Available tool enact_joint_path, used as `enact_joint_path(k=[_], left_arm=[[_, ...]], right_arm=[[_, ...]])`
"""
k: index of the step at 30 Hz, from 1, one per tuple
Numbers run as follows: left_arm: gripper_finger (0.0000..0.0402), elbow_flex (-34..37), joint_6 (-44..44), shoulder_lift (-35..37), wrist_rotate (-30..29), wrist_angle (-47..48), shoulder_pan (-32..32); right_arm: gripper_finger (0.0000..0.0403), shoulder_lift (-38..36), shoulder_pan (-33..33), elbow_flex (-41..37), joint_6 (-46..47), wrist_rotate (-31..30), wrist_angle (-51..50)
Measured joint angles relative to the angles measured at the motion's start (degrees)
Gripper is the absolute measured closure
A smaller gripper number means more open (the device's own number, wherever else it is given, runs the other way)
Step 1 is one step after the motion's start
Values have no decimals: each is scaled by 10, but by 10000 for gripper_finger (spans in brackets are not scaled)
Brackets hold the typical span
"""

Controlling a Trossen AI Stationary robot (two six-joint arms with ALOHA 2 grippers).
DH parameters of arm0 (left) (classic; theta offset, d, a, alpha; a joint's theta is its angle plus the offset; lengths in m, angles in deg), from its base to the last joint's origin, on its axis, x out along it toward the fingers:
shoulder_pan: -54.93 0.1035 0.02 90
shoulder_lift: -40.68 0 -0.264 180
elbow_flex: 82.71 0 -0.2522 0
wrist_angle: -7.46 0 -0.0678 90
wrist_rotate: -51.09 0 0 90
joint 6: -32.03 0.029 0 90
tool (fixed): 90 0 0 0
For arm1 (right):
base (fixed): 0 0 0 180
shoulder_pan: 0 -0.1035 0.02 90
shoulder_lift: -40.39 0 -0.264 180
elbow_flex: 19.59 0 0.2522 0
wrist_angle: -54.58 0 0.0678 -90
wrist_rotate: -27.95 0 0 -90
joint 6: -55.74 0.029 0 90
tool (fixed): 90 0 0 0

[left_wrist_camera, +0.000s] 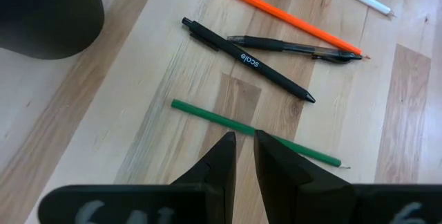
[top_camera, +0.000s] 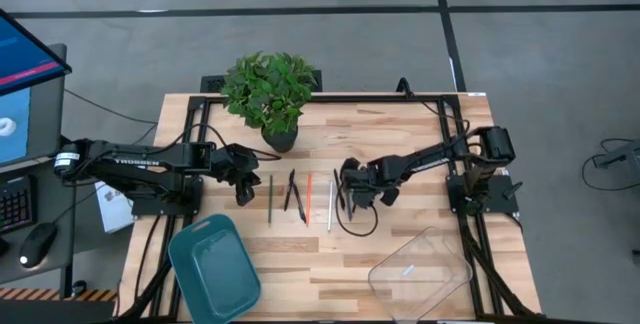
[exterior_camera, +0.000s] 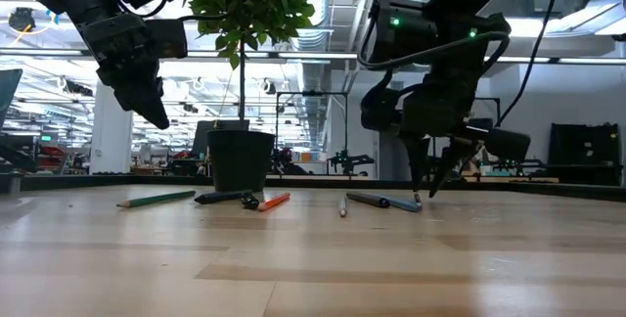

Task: Sort pens & pencils
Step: Put the black pencil into the transparent bin

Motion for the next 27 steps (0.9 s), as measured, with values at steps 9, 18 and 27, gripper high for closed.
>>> enact_joint_path(k=[9, 18, 27], left_arm=[[358, 0, 0, 0, 0, 0, 0], [358, 0, 0, 0, 0, 0, 0], [358, 0, 0, 0, 0, 0, 0]], right_arm=[[290, 0, 10, 0, 0, 17, 9], [290, 0, 10, 0, 0, 34, 18], [290, 82, 8, 68, -10, 30, -47]])
